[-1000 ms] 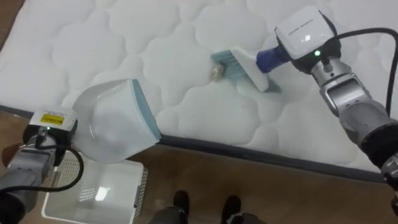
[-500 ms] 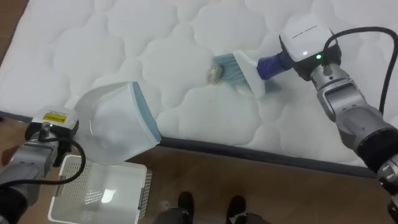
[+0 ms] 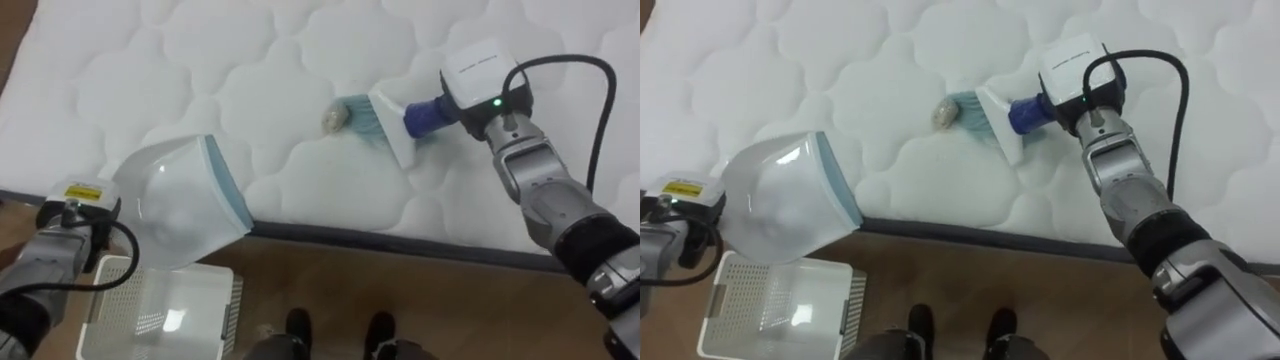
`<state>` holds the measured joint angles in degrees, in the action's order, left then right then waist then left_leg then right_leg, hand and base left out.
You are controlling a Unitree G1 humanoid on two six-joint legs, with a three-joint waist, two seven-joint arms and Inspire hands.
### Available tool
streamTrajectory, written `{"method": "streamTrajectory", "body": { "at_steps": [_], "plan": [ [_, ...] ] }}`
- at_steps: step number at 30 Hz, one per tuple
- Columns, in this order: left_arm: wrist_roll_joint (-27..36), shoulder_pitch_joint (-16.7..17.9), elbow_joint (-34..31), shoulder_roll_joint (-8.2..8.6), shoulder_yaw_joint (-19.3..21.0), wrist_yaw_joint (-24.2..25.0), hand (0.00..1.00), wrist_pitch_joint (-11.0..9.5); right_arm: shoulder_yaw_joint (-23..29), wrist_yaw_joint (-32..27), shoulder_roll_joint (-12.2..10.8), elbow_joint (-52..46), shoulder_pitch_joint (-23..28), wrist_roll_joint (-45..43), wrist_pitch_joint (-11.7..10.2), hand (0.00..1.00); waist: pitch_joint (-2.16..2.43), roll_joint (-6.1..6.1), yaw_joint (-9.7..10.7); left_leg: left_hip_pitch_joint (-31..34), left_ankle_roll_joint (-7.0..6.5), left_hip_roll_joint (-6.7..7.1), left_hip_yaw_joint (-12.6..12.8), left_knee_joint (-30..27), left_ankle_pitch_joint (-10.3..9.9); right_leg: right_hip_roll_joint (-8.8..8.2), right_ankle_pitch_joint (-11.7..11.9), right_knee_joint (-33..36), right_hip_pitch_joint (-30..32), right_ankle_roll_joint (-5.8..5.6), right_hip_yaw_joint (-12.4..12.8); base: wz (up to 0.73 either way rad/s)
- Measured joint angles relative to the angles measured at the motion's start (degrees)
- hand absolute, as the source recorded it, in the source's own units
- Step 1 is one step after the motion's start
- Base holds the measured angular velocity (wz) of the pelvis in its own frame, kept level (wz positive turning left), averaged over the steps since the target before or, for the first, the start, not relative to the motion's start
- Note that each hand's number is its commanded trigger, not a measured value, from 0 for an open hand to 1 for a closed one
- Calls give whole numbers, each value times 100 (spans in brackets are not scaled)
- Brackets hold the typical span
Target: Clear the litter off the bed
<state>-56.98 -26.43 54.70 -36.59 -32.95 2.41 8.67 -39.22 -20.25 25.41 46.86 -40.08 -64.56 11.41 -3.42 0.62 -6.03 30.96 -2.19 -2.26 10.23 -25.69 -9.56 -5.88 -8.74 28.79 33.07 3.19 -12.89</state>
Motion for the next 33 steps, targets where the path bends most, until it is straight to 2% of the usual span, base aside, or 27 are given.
{"method": "streamTrajectory", "body": {
  "at_steps": [6,10,12,16,19,22,28,31,33],
  "plan": [
    [7,-13,278,14,19,-77,100,12,34,126,-270,-8,6,-15,108,100,-17,-2,141,-19,9,4,48,14,-6,-1,-68,-10,-2,12,11,-3],
    [14,-18,393,34,16,-106,100,19,56,249,-358,-54,5,-39,122,100,-25,-7,136,-17,25,1,59,11,-15,19,-73,-15,4,20,20,0],
    [17,-66,598,158,22,-200,100,87,98,281,-461,-53,3,-72,241,100,-33,-22,124,-23,33,-5,75,15,-20,68,-73,-21,6,22,30,-4],
    [16,-108,786,281,41,-304,100,184,123,433,-585,-71,3,-72,374,100,-51,-55,123,-24,55,-18,78,13,-33,90,-80,-23,11,35,43,-2],
    [15,-103,861,338,85,-404,100,220,115,616,-622,-101,3,-71,379,100,-71,-92,95,-23,73,-34,85,11,-44,102,-85,-20,17,52,42,-4],
    [18,-104,996,407,120,-482,100,225,95,767,-786,-182,3,-58,400,100,-71,-108,77,-26,91,-53,92,1,-55,100,-93,10,35,69,43,-3],
    [102,-111,1052,490,71,-624,100,225,-84,1068,-1288,-195,3,-63,406,100,-102,-165,-19,-17,127,-86,91,-93,-76,76,-151,139,54,118,26,3],
    [134,-113,1053,514,6,-672,100,219,-130,1175,-1438,-194,3,-47,311,100,-103,-167,-66,-12,142,-81,82,-147,-86,38,-239,241,65,138,7,7],
    [191,-105,1064,566,8,-683,100,219,-162,1174,-1462,-194,3,-57,225,100,-103,-167,-84,3,149,-56,71,-207,-90,-7,-312,338,97,145,9,8]
  ]
}}
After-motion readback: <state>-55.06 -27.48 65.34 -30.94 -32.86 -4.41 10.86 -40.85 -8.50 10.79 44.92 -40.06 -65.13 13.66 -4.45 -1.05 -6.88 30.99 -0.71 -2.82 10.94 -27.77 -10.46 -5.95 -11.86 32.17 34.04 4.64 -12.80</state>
